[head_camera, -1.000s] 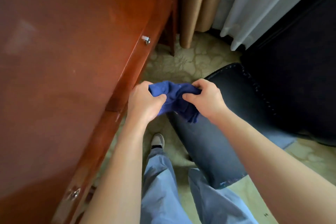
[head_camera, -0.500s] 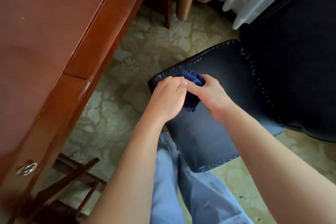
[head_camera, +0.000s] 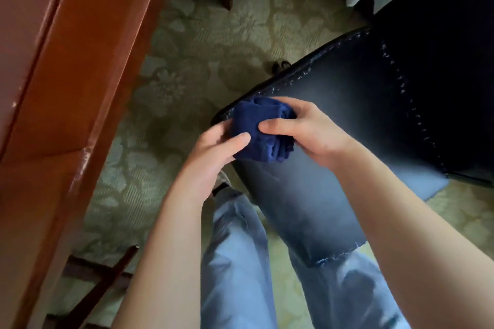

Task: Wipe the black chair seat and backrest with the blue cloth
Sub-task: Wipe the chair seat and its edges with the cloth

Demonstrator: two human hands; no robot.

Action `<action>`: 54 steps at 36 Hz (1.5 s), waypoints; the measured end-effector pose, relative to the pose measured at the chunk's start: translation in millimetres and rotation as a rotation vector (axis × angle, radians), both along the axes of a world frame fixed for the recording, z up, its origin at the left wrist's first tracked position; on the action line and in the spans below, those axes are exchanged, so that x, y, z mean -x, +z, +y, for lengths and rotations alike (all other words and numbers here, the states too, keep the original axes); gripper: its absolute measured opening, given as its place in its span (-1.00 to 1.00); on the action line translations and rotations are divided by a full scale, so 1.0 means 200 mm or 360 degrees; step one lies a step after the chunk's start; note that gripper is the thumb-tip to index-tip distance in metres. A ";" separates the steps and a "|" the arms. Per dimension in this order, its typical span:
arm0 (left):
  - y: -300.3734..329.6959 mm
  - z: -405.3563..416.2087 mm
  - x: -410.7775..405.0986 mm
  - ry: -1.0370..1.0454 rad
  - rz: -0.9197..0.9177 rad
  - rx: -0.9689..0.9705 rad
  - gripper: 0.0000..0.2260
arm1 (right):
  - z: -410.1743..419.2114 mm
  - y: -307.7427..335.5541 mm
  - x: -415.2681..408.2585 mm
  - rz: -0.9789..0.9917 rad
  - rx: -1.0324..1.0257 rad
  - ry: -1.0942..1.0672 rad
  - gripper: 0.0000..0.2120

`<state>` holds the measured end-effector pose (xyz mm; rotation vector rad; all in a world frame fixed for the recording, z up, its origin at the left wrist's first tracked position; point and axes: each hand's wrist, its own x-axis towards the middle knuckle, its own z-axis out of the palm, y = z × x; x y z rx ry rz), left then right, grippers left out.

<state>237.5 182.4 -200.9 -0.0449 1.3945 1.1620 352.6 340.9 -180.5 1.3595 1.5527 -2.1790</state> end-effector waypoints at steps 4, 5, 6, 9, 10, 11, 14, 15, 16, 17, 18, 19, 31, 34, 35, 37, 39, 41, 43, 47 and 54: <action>-0.11 0.00 0.03 0.0020 0.0069 -0.0024 -0.39 | -0.03 -0.13 0.01 -0.0039 -0.0035 -0.0163 -0.45; -0.14 0.00 0.03 0.0034 0.0089 -0.0018 -0.38 | -0.03 -0.16 0.00 -0.0032 -0.0047 -0.0192 -0.43; -0.17 0.01 0.04 0.0050 0.0107 -0.0018 -0.37 | -0.04 -0.19 -0.01 -0.0014 -0.0057 -0.0212 -0.39; -0.24 0.02 0.02 0.0074 0.0238 0.0016 -0.40 | -0.06 -0.25 -0.04 0.0087 -0.0053 -0.0247 -0.38; -0.25 0.03 0.01 0.0096 0.0293 0.0033 -0.43 | -0.07 -0.27 -0.05 0.0120 -0.0038 -0.0244 -0.41; -0.26 0.04 0.00 0.0128 0.0352 0.0055 -0.45 | -0.08 -0.29 -0.07 0.0155 -0.0010 -0.0223 -0.45; -0.28 0.03 -0.04 0.0278 0.0494 0.0115 -0.53 | -0.09 -0.31 -0.08 0.0207 0.0062 -0.0076 -0.48; -0.28 0.04 -0.06 0.0320 0.0511 0.0129 -0.54 | -0.10 -0.32 -0.09 0.0212 0.0087 -0.0027 -0.44; -0.29 0.04 -0.07 0.0363 0.0515 0.0131 -0.55 | -0.10 -0.32 -0.09 0.0221 0.0124 0.0011 -0.40; -0.29 0.04 -0.09 0.0412 0.0505 0.0130 -0.56 | -0.10 -0.33 -0.09 0.0238 0.0168 0.0030 -0.36; -0.30 0.04 -0.10 0.0464 0.0487 0.0124 -0.56 | -0.10 -0.33 -0.09 0.0255 0.0208 0.0036 -0.34; -0.31 0.04 -0.12 0.0507 0.0464 0.0115 -0.55 | -0.10 -0.34 -0.09 0.0263 0.0224 0.0031 -0.35; -0.40 -0.07 -0.03 0.0283 0.0674 0.0307 -0.81 | -0.04 -0.36 -0.01 -0.0083 -0.0512 -0.0016 -0.37; -0.46 -0.09 -0.02 0.0168 0.0841 0.0507 -0.64 | -0.04 -0.36 0.02 -0.0189 -0.0732 -0.0036 -0.35; -0.47 -0.08 -0.01 0.0121 0.0872 0.0538 -0.60 | -0.04 -0.36 0.03 -0.0201 -0.0785 -0.0047 -0.36; -0.51 -0.06 -0.01 0.0046 0.0848 0.0562 -0.50 | -0.03 -0.35 0.06 -0.0214 -0.0874 -0.0042 -0.38; -0.55 -0.03 -0.01 -0.0044 0.0785 0.0574 -0.37 | -0.03 -0.34 0.09 -0.0205 -0.0929 -0.0016 -0.40; -0.59 0.00 -0.02 -0.0086 0.0762 0.0551 -0.31 | -0.04 -0.34 0.12 -0.0179 -0.0971 0.0035 -0.42; -0.61 0.01 -0.02 -0.0141 0.0836 0.0520 -0.34 | -0.06 -0.36 0.16 -0.0148 -0.1042 0.0149 -0.39; -0.66 -0.02 0.00 -0.0329 0.1044 0.0553 -0.37 | -0.11 -0.42 0.23 -0.0111 -0.1120 0.0394 -0.31; -0.69 -0.04 0.02 -0.0288 0.1103 0.0552 -0.36 | -0.17 -0.50 0.30 -0.0255 -0.1170 0.0643 -0.33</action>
